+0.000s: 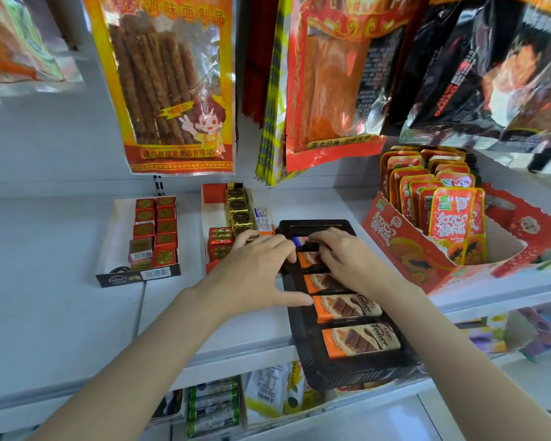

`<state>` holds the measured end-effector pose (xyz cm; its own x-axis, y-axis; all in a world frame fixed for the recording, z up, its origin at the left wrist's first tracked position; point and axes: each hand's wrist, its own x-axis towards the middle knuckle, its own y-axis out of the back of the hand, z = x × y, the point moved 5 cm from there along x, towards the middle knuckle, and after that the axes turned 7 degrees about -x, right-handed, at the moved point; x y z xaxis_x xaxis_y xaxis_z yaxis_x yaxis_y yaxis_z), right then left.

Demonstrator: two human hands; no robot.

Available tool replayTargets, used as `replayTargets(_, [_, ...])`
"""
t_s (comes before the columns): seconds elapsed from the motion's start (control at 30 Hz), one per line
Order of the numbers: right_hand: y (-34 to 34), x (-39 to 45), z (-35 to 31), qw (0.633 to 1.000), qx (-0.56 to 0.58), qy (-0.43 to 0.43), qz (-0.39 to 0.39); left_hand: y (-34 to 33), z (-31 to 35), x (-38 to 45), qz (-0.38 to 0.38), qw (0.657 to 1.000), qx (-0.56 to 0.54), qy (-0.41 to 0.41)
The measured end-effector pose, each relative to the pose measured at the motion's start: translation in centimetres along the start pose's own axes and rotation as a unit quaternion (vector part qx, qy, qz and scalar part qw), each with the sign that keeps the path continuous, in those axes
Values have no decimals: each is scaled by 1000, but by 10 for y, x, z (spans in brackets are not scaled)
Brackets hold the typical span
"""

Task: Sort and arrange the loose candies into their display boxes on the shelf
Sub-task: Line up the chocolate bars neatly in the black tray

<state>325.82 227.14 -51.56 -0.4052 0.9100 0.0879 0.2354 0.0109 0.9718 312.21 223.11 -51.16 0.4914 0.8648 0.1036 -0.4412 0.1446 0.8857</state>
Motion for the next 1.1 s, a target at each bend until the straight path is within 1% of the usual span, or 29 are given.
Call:
replayTargets(0.1, [4,4,3,998,-63,4,9,7,-7,-2,24,999,-37,9])
replayTargets(0.17, [10,5,-1,996,-90,4,4,16,-16,-7,65,998,-23,9])
replayTargets(0.23, [13,6,-17,998,-58,28,16,24,-24,-11,93,996,10,11])
replayTargets(0.3, [9,6,-39,998,-28,58,-2,27,-32,-16,82,995,37,30])
replayTargets(0.37, [-4,6,-54,994,-72,72,-49,25,-40,-20,50,996,48,56])
replayTargets(0.43, [-13,5,-59,986,-131,73,-71,24,-45,-24,37,996,30,70])
replayTargets(0.5, [-14,4,-63,982,-161,66,-71,24,-46,-26,40,997,16,69])
replayTargets(0.67, [-13,2,-80,977,-208,35,-31,25,-46,-26,39,997,16,60])
replayTargets(0.73, [-14,-1,-82,972,-232,31,-28,26,-47,-27,34,997,13,61])
replayTargets(0.9, [-13,-8,-82,972,-223,36,-61,28,-48,-30,30,997,12,63])
replayTargets(1.1, [-9,-38,-92,968,-225,79,-73,24,-50,-30,35,997,34,61])
